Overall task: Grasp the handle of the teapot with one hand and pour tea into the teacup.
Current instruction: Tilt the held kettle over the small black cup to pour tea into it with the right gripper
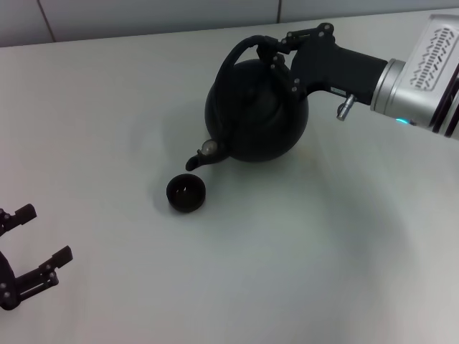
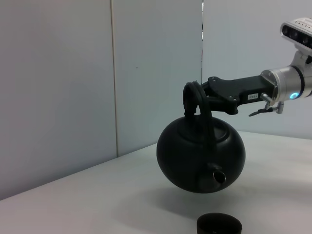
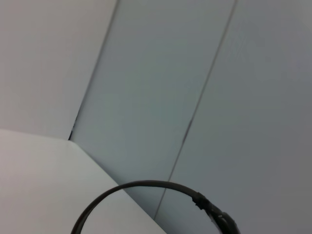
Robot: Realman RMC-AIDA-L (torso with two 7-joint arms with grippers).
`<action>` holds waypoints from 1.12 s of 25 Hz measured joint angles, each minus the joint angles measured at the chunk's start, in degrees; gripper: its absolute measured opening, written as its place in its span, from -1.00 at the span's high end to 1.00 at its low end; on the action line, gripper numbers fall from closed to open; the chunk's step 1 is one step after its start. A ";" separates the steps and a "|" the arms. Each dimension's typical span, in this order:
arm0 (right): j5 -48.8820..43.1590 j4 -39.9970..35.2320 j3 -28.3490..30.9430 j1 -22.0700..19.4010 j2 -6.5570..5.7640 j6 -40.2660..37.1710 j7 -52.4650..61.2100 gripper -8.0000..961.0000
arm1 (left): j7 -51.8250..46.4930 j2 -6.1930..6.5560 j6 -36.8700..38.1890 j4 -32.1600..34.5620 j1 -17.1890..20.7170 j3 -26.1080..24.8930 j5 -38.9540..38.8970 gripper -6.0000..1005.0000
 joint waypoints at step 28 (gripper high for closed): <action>0.64 -2.33 -5.54 1.46 0.41 -0.88 -14.18 0.82 | 0.00 -0.09 0.07 -0.19 -0.14 0.00 -1.29 -0.71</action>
